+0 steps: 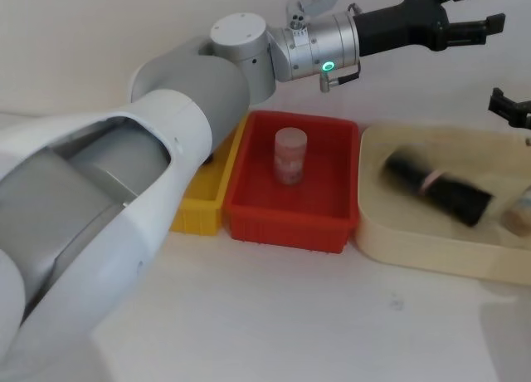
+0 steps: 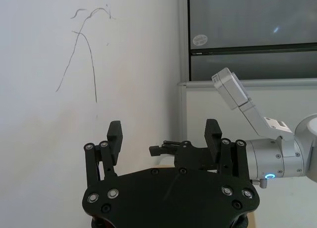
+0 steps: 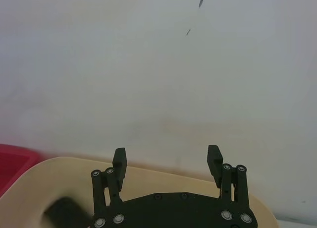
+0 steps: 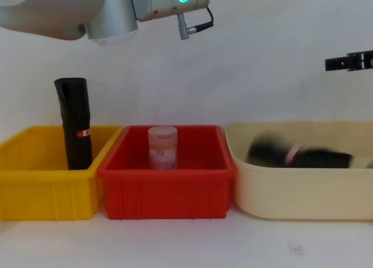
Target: Pick up the garbage bag with the one hand and transfer it to the other hand.
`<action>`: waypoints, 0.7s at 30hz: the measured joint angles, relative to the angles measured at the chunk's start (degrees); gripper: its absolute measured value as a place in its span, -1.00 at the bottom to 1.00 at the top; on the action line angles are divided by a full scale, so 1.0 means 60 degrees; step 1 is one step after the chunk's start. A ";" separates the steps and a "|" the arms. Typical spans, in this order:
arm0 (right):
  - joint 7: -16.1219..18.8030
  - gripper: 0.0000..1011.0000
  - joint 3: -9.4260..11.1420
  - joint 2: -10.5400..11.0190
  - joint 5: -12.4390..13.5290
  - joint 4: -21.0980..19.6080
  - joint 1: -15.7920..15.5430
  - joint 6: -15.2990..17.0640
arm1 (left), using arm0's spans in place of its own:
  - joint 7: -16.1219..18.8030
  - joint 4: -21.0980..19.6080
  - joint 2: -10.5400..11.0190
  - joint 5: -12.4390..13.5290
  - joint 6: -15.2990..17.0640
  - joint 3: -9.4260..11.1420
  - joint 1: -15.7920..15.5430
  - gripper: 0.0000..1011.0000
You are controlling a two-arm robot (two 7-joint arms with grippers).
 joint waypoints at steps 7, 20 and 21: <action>-0.0042 0.98 0.0028 -0.0006 -0.0011 0.0055 0.0012 0.0008 | 0.0000 0.0000 0.0000 0.0000 0.0000 0.0000 0.0000 0.98; -0.0071 0.98 0.0049 -0.0016 -0.0025 0.0103 0.0021 0.0020 | 0.0000 0.0000 0.0000 0.0000 0.0000 0.0000 0.0000 0.98; -0.0073 0.98 0.0050 -0.0016 -0.0026 0.0105 0.0022 0.0020 | 0.0000 0.0000 0.0000 0.0001 0.0000 0.0000 0.0000 0.98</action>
